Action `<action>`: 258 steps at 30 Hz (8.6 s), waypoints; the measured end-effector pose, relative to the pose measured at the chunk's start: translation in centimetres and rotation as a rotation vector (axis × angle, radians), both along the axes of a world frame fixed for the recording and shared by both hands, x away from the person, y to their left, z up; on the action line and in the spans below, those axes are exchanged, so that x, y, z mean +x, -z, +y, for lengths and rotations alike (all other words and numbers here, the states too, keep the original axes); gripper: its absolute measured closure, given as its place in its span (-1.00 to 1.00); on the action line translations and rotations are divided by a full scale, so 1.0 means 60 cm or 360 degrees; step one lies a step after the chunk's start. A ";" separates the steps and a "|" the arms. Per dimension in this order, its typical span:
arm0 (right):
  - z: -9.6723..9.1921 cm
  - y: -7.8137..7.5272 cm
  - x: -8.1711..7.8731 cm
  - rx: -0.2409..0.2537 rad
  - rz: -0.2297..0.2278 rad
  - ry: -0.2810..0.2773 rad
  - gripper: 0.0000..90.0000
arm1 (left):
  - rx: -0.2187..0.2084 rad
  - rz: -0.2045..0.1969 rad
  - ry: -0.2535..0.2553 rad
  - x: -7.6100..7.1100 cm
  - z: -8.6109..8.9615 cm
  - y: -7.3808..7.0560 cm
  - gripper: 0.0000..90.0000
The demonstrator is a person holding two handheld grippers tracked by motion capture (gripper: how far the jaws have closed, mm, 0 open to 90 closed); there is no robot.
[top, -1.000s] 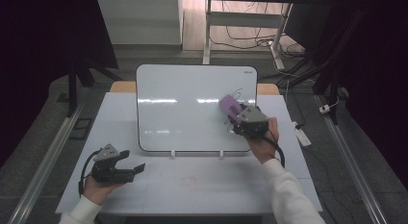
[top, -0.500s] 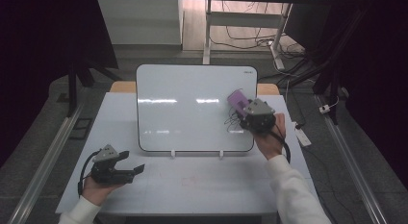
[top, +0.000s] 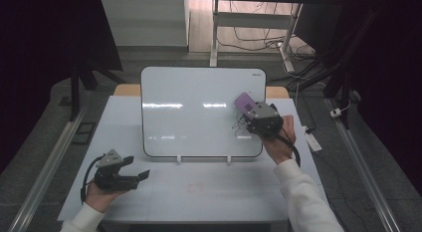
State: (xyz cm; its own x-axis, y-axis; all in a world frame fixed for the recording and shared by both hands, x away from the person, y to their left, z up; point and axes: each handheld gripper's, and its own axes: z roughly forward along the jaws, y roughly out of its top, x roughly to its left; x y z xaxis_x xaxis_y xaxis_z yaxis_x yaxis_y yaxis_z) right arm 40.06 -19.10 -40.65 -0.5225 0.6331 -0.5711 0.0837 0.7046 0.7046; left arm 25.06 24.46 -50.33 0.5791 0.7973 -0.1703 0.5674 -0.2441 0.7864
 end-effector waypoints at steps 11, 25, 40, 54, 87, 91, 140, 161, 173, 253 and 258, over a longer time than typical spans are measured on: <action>-0.062 -0.048 0.035 0.0223 -0.0018 0.0248 -0.09 | 0.0006 0.0004 -0.0001 0.001 -0.001 0.001 -0.63; -0.042 -0.011 0.003 0.0059 0.0083 0.0125 -0.09 | 0.0005 0.0005 0.0007 0.000 -0.002 0.001 -0.63; -0.054 0.007 -0.016 0.0046 0.0131 0.0199 -0.09 | 0.0012 0.0002 0.0017 0.001 -0.005 0.000 -0.62; -0.045 -0.005 -0.001 0.0076 0.0126 0.0200 -0.09 | 0.0010 0.0010 0.0017 0.004 -0.003 0.002 -0.62; -0.033 0.068 -0.067 -0.0121 0.0335 0.0142 -0.09 | 0.0001 0.0000 0.0021 0.003 -0.004 0.000 -0.62; -0.017 0.067 -0.066 -0.0170 0.0311 0.0107 -0.09 | 0.0002 0.0008 0.0023 0.003 -0.005 0.001 -0.62; -0.002 0.022 -0.084 0.0233 0.0407 -0.0117 -0.10 | -0.0001 0.0001 0.0031 0.002 -0.007 0.000 -0.62; 0.052 0.071 -0.132 0.0221 0.0488 -0.0404 -0.10 | 0.0041 -0.0046 0.0100 -0.002 -0.033 -0.013 -0.55; 0.076 0.084 -0.154 0.0211 0.0459 -0.0503 -0.10 | -0.0053 -0.0065 0.0188 0.010 -0.068 -0.042 -0.54; 0.099 0.118 -0.188 0.0611 0.0243 -0.0520 -0.10 | -0.0399 0.0018 0.0458 0.088 -0.221 -0.073 0.16; 0.106 0.122 -0.192 0.0693 0.0237 -0.0513 -0.10 | -0.0426 0.0003 0.0441 0.089 -0.225 -0.073 0.28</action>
State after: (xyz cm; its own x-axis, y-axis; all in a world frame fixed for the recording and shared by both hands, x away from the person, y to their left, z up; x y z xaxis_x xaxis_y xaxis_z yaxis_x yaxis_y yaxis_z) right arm 28.53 -12.75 -47.99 -0.7837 0.5889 -0.1977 0.0331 0.3575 0.9333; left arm 30.40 10.98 -45.96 0.7660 0.5377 -0.3523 0.5102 -0.1750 0.8421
